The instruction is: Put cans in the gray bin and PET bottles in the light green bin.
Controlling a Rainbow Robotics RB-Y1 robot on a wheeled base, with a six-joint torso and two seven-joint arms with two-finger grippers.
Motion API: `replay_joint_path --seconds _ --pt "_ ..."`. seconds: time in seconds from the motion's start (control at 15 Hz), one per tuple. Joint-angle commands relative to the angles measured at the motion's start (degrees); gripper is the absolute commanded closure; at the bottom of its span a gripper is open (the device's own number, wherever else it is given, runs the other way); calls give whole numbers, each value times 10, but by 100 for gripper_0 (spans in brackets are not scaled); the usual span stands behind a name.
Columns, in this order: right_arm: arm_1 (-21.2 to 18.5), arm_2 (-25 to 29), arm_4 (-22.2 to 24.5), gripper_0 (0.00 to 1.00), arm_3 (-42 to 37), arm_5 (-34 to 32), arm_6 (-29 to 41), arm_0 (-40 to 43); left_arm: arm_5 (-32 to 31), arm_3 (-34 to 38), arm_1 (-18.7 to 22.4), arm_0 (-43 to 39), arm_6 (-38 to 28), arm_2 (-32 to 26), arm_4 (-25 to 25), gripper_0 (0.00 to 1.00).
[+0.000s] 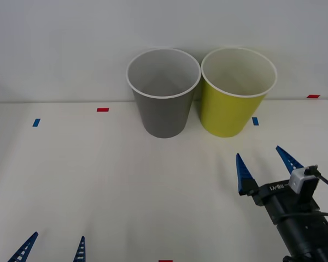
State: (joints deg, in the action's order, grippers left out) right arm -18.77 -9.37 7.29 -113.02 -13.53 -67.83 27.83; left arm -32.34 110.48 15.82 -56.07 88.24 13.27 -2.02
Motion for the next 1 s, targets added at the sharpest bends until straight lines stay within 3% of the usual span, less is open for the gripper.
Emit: replay_joint_path --seconds 0.07,0.33,0.67,1.0 --pt "2 4 -1 0 1 -33 -7 55 0 0 0 0 0 0 0 0" --pt "-29 13 -1 0 2 -90 -23 124 0 0 0 0 0 0 0 0" --pt "-41 15 -5 0 2 -152 -55 200 0 0 0 0 0 0 0 0" --pt "-41 12 -12 0 2 -173 -100 248 0 0 0 0 0 0 0 0"
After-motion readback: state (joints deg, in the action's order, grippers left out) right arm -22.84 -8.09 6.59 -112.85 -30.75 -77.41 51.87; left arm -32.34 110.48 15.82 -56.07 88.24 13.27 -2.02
